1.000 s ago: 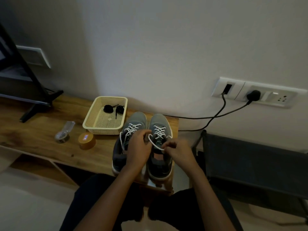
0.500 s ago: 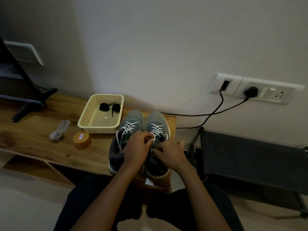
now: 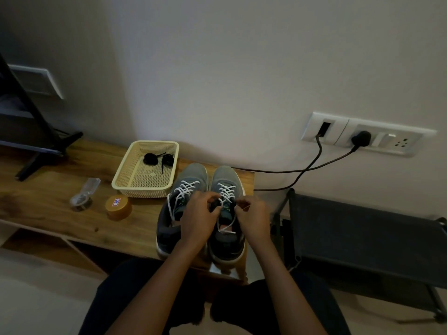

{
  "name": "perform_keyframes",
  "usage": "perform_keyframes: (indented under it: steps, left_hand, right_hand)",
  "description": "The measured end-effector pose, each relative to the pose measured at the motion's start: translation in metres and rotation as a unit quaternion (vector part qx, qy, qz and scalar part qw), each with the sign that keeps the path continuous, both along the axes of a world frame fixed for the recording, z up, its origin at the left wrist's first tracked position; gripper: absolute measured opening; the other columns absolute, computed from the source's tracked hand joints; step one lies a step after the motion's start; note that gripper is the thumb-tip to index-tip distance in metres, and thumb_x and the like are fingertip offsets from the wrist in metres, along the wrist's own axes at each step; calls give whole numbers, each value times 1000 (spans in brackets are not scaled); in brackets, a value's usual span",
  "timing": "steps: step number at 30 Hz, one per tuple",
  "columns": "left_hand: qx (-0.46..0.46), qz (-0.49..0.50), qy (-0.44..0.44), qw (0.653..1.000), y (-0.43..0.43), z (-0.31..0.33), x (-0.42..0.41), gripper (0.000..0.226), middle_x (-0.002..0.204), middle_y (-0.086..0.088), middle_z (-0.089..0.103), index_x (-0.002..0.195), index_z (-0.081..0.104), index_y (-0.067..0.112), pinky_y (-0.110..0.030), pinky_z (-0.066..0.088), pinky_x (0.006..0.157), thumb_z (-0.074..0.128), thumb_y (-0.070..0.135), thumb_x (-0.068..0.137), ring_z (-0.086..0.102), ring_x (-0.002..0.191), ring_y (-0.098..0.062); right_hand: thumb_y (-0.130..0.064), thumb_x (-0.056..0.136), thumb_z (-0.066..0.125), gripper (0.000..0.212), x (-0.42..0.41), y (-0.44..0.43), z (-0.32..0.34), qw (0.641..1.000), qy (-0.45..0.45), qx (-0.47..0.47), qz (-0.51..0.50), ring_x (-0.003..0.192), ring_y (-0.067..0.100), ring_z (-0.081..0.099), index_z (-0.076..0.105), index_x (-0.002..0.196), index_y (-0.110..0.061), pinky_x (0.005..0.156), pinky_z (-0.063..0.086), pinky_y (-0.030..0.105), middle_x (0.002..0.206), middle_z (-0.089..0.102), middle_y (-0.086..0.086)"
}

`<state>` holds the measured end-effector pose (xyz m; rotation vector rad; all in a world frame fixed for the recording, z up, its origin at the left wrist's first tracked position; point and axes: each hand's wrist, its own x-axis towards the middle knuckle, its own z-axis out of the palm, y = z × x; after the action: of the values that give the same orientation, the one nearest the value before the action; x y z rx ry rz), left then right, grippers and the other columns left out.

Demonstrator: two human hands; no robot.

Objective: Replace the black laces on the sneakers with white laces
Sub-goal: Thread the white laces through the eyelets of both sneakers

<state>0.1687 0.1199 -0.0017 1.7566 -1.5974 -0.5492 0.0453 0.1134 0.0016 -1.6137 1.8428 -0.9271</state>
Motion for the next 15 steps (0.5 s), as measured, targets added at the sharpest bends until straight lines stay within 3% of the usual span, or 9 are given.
perform_keyframes:
  steps: [5, 9, 13, 15]
  left_hand:
    - [-9, 3, 1, 1000, 0, -2, -1, 24, 107, 1, 56, 111, 66, 24, -27, 48, 76, 63, 17, 88, 59, 95, -14]
    - [-31, 17, 8, 999, 0, 2, -1, 17, 103, 2, 58, 104, 70, 19, -19, 38, 70, 61, 24, 91, 52, 84, -6]
    - [-20, 22, 4, 1000, 1, 3, -2, 7, 100, 3, 57, 92, 69, 18, -17, 35, 63, 66, 21, 87, 51, 79, -4]
    - [-17, 27, 1, 999, 2, 3, -2, 5, 98, 5, 55, 86, 64, 21, -15, 34, 59, 69, 20, 85, 51, 77, -5]
  right_hand:
    - [-2, 86, 60, 13, 1, 1, -3, 1000, 3, 5, 13, 82, 12, 58, 69, 93, -8, 70, 46, 20, 93, 66, 6]
    - [-7, 87, 59, 8, 5, 1, -7, 999, 35, 8, 5, 81, 13, 59, 65, 88, -13, 64, 47, 23, 91, 63, 2]
    - [-10, 86, 59, 12, 5, 3, -9, 998, 42, 30, -33, 74, 14, 55, 52, 80, -17, 51, 33, 20, 82, 57, 0]
    - [-14, 84, 64, 16, 2, 4, -9, 996, 33, 61, -51, 73, 17, 54, 49, 81, -17, 52, 34, 24, 80, 56, 1]
